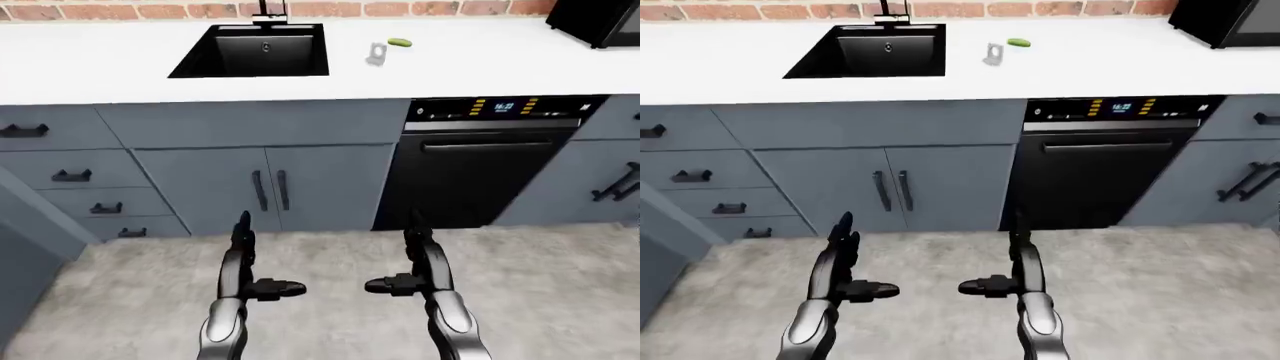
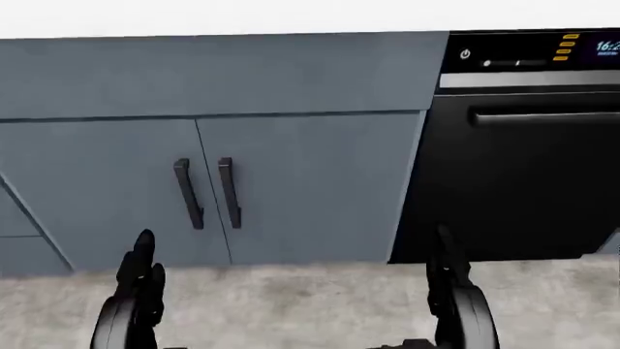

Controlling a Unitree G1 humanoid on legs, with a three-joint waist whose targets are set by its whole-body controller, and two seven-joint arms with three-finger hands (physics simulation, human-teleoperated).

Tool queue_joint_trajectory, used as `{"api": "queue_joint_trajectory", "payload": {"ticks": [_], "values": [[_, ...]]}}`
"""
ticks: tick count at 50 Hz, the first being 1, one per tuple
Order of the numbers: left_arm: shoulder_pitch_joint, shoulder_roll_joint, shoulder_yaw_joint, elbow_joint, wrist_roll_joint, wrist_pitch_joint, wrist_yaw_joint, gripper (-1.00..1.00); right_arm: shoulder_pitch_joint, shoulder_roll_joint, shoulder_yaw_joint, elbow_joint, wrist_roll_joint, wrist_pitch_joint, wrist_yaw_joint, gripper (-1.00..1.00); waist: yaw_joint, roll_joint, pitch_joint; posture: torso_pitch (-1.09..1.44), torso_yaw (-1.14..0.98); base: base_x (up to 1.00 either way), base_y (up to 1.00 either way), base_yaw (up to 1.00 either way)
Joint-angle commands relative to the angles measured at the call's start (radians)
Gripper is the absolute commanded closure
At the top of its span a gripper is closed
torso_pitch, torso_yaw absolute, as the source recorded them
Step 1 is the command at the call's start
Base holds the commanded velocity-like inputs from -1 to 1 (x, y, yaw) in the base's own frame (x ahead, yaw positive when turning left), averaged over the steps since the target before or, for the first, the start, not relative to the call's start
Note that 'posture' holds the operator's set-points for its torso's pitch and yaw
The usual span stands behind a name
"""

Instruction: Turn the sink spout to the right.

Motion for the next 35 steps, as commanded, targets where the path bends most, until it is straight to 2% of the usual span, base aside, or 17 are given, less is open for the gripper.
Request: {"api": "queue_joint_trajectory", "payload": {"ticks": [1, 3, 4, 5, 7, 8, 22, 23, 25, 26, 28, 30, 32, 35], "values": [[-0.02, -0.001, -0.004, -0.101, -0.008, -0.059, -0.005, -1.0, -0.028, -0.004, -0.007, -0.086, 0.0, -0.058, -0.012, -1.0, -0.002, -0.008, -0.001, 0.0, 0.0, 0.0, 0.0, 0.0], [-0.016, -0.001, -0.004, -0.11, -0.01, -0.056, -0.006, -1.0, -0.026, -0.002, -0.001, -0.093, -0.005, -0.055, -0.013, -1.0, 0.007, -0.001, -0.062, 0.0, 0.0, 0.0, 0.0, 0.0], [-0.018, -0.001, -0.002, -0.108, -0.013, -0.058, -0.007, -1.0, -0.026, -0.002, 0.001, -0.09, -0.007, -0.055, -0.013, -1.0, 0.007, -0.001, -0.052, 0.0, 0.0, 0.0, 0.0, 0.0], [-0.022, -0.001, 0.001, -0.103, -0.022, -0.058, -0.009, -1.0, -0.023, -0.003, 0.001, -0.094, -0.007, -0.055, -0.012, -1.0, 0.007, -0.007, -0.016, 0.0, 0.0, 0.0, 0.0, 0.0], [-0.023, -0.002, 0.002, -0.101, -0.027, -0.06, -0.008, -1.0, -0.02, -0.002, 0.004, -0.102, -0.012, -0.052, -0.013, -1.0, 0.008, -0.008, -0.069, 0.0, 0.0, 0.0, 0.0, 0.0], [-0.022, -0.002, 0.001, -0.102, -0.027, -0.06, -0.008, -1.0, -0.02, -0.001, 0.006, -0.103, -0.014, -0.052, -0.013, -1.0, 0.009, -0.008, -0.075, 0.0, 0.0, 0.0, 0.0, 0.0], [-0.005, -0.003, -0.003, -0.132, -0.032, -0.052, -0.008, -1.0, 0.015, 0.0, 0.015, -0.168, -0.045, -0.038, -0.015, -1.0, 0.009, -0.004, -0.088, 0.0, 0.0, 0.0, 0.0, 0.0], [-0.006, -0.003, -0.003, -0.131, -0.032, -0.052, -0.008, -1.0, 0.015, 0.001, 0.014, -0.168, -0.044, -0.041, -0.015, -1.0, 0.008, 0.002, -0.104, 0.0, 0.0, 0.0, 0.09, 0.0], [-0.007, -0.003, -0.002, -0.128, -0.033, -0.052, -0.009, -1.0, 0.017, 0.002, 0.016, -0.169, -0.05, -0.042, -0.017, -1.0, 0.005, 0.0, -0.082, 0.0, 0.0, 0.0, 0.2, 0.0], [-0.005, -0.003, -0.003, -0.132, -0.033, -0.051, -0.008, -1.0, 0.018, 0.002, 0.016, -0.173, -0.049, -0.04, -0.016, -1.0, 0.0, -0.01, -0.076, 0.0, 0.0, 0.0, 0.47, 0.0], [-0.005, -0.003, -0.003, -0.133, -0.032, -0.051, -0.008, -1.0, 0.019, 0.002, 0.016, -0.173, -0.049, -0.042, -0.015, -1.0, -0.004, -0.045, -0.07, 0.0, 0.0, 0.0, 0.68, 0.0], [-0.001, -0.004, -0.006, -0.138, -0.031, -0.05, -0.008, -1.0, 0.02, 0.002, 0.015, -0.173, -0.049, -0.042, -0.014, -1.0, -0.007, -0.062, -0.067, 0.0, 0.0, 0.0, 0.88, 0.0], [-0.001, -0.005, -0.007, -0.138, -0.029, -0.05, -0.007, -1.0, 0.02, 0.002, 0.016, -0.174, -0.05, -0.041, -0.014, -1.0, -0.009, -0.058, -0.058, 0.0, 0.0, 0.0, 0.93, 0.0], [-0.002, -0.005, -0.008, -0.134, -0.027, -0.052, -0.007, -1.0, 0.021, 0.003, 0.015, -0.18, -0.048, -0.039, -0.013, -1.0, -0.012, -0.037, -0.044, 0.0, 0.0, 0.0, 0.97, 0.0]]}}
